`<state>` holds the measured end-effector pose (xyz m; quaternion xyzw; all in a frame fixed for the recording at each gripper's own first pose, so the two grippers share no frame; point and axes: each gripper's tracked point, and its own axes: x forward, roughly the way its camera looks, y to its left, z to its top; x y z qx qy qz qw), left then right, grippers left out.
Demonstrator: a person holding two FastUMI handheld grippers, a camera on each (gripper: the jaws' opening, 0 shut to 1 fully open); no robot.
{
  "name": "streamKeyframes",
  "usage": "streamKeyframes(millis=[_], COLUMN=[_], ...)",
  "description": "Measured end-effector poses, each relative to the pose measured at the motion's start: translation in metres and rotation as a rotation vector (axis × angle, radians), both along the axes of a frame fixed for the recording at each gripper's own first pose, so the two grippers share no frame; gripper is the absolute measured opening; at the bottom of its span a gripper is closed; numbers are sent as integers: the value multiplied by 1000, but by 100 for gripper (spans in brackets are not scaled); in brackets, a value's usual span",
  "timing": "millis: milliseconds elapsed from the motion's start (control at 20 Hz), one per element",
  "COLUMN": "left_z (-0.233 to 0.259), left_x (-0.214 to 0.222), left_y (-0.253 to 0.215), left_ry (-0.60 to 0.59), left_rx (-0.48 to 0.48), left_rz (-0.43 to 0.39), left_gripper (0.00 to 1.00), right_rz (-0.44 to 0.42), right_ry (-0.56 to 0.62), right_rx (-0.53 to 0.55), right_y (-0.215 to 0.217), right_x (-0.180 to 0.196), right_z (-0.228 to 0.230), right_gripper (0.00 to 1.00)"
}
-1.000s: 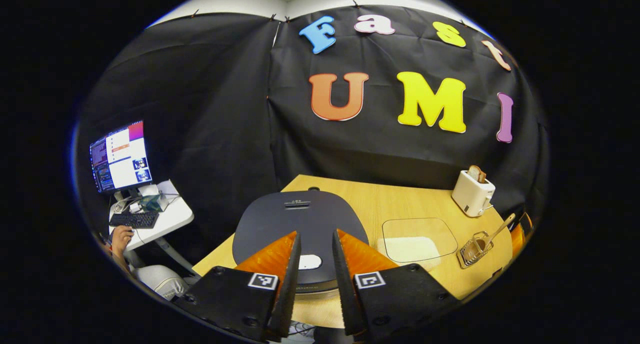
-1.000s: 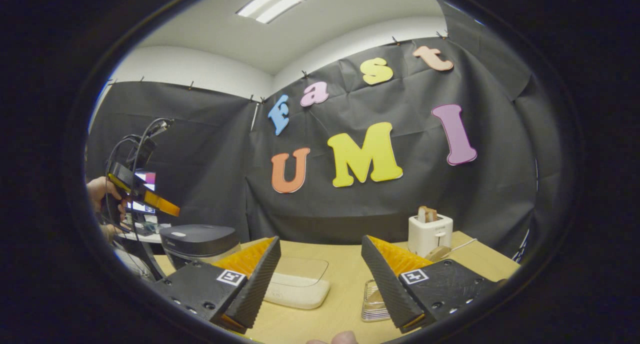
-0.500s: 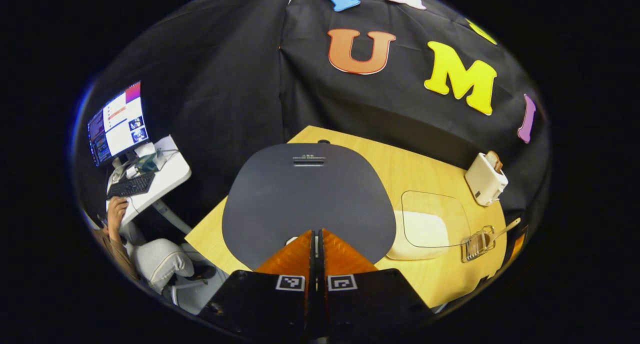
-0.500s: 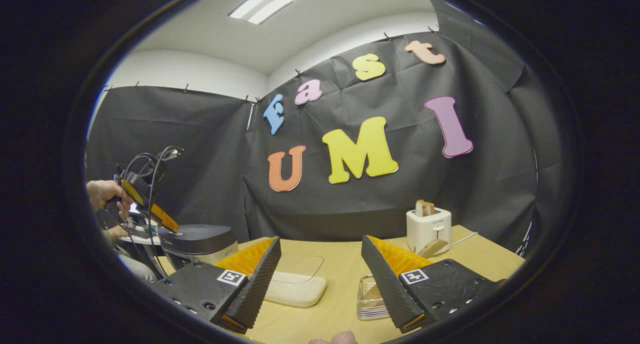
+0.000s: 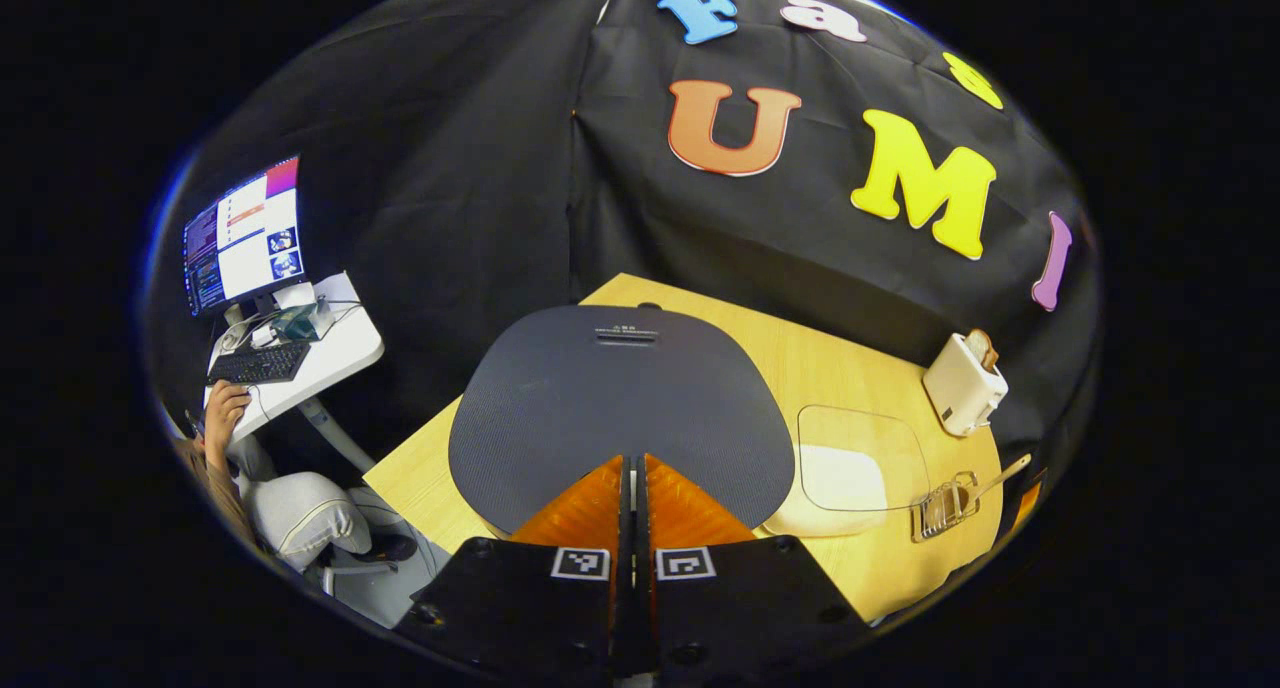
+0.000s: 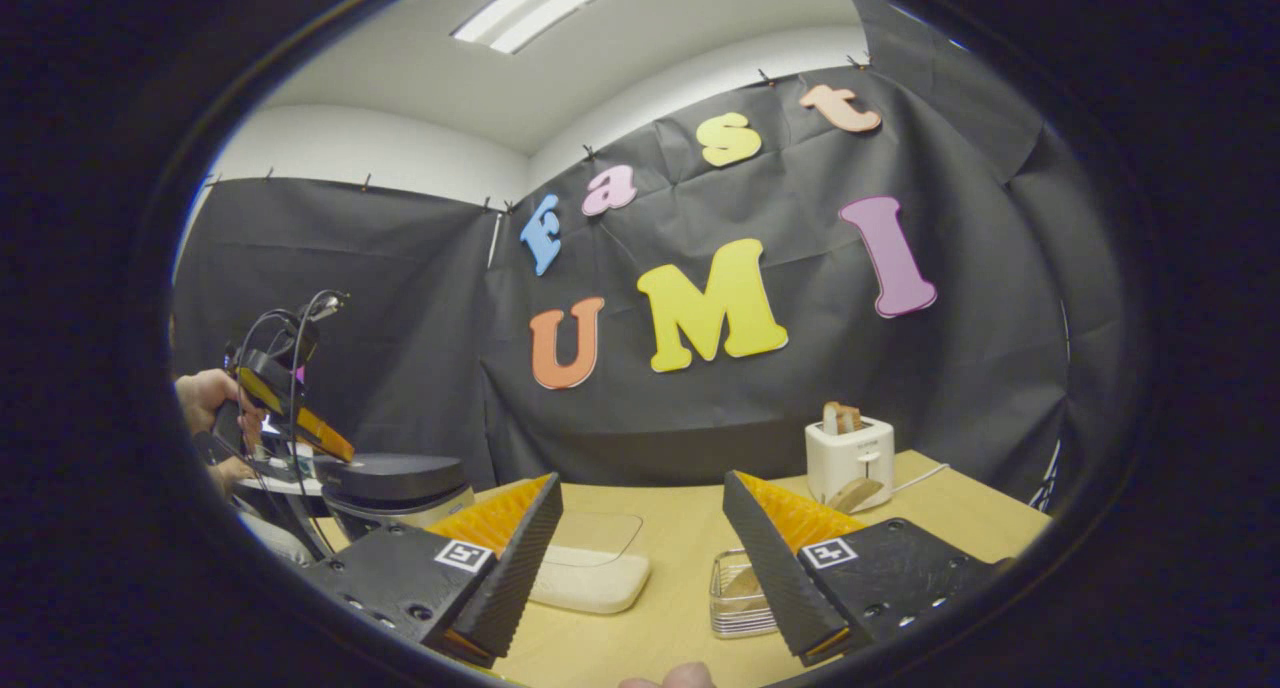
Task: Close the left gripper, press the button to open the rice cooker; take a wooden spoon from the chopstick holder with the right hand, scoop a spoonful of rice and pour it into the rice cooker, then put the wooden spoon back into the chopstick holder.
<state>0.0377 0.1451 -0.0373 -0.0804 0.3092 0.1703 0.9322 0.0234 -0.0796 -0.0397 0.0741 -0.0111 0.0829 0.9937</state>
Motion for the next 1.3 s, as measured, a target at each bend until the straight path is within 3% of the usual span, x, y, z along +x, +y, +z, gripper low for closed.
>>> streamKeyframes(millis=[100,150,200,250,350,500,650,700,800,900,950,1050,1100,1300], left_z=[24,40,56,69,94,120,116,113,103,89,80,62,54,42], left_x=[14,22,33,44,53,48,33,26,12,4,0,-6,-9,-16], left_y=[-5,-6,-9,-17,-7,-9,-24,-26,-38,-59,-70,-84,-88,-89], left_ry=[-100,-170,-249,-316,-390,-472,-499,-511,-532,-562,-574,-580,-571,-580], left_rx=[49,90,126,148,247,339,346,350,345,315,289,259,267,300], left_rz=[-47,-63,-99,-129,-84,-71,-90,-89,-91,-128,-140,-168,-184,-174], left_gripper=[19,39,47,65,100,100,100,100,100,100,100,100,100,100], right_rz=[-7,-12,-17,-19,-32,-70,-99,-110,-126,-154,-176,-205,-221,-252], right_ry=[2,2,4,3,-3,-18,-5,4,31,61,77,115,133,211], right_rx=[-10,-16,-16,-11,-15,-56,-80,-91,-102,-116,-125,-138,-151,-164], right_y=[-1,-2,-3,-3,-6,-16,-24,-27,-34,-45,-53,-63,-68,-81], right_x=[-2,-4,-5,-7,-11,-16,-16,-17,-17,-17,-17,-15,-12,14], right_z=[0,0,1,2,7,14,6,2,-8,-18,-22,-31,-35,-59], right_gripper=[96,96,96,92,96,96,96,92,96,96,92,96,100,96])
